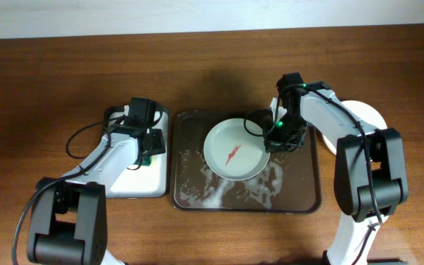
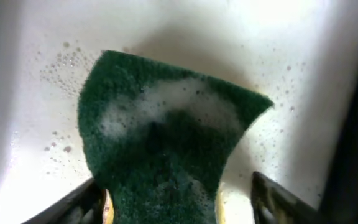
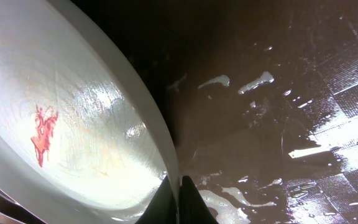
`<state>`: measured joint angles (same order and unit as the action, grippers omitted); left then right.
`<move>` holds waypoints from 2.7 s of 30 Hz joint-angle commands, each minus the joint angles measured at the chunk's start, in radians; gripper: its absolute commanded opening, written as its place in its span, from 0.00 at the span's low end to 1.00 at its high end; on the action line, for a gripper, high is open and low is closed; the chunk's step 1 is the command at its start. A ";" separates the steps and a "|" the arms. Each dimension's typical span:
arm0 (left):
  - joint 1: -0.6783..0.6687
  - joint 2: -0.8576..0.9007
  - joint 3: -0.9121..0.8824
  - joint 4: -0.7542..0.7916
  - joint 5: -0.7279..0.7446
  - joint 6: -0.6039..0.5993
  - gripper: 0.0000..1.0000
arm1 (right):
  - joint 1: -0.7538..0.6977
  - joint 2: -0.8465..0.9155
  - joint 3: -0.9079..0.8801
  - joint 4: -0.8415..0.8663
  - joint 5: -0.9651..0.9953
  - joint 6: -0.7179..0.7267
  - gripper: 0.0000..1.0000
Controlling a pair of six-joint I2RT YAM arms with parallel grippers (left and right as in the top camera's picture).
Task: Clean dirty plates on tray and stack at the side
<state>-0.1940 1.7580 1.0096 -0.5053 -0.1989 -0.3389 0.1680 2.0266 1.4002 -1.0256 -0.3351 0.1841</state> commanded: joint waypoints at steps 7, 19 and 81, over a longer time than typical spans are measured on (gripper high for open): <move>0.008 0.029 -0.003 -0.005 -0.014 -0.015 0.00 | 0.008 0.002 -0.009 -0.004 -0.013 0.008 0.04; 0.007 -0.294 0.035 -0.057 -0.014 -0.015 0.00 | 0.008 0.002 -0.009 -0.004 -0.013 0.008 0.04; 0.007 -0.411 0.034 0.210 -0.123 0.269 0.00 | 0.008 0.002 -0.009 -0.005 -0.013 0.008 0.04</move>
<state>-0.1940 1.3685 1.0267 -0.2779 -0.3077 -0.0891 0.1680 2.0266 1.4002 -1.0290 -0.3355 0.1844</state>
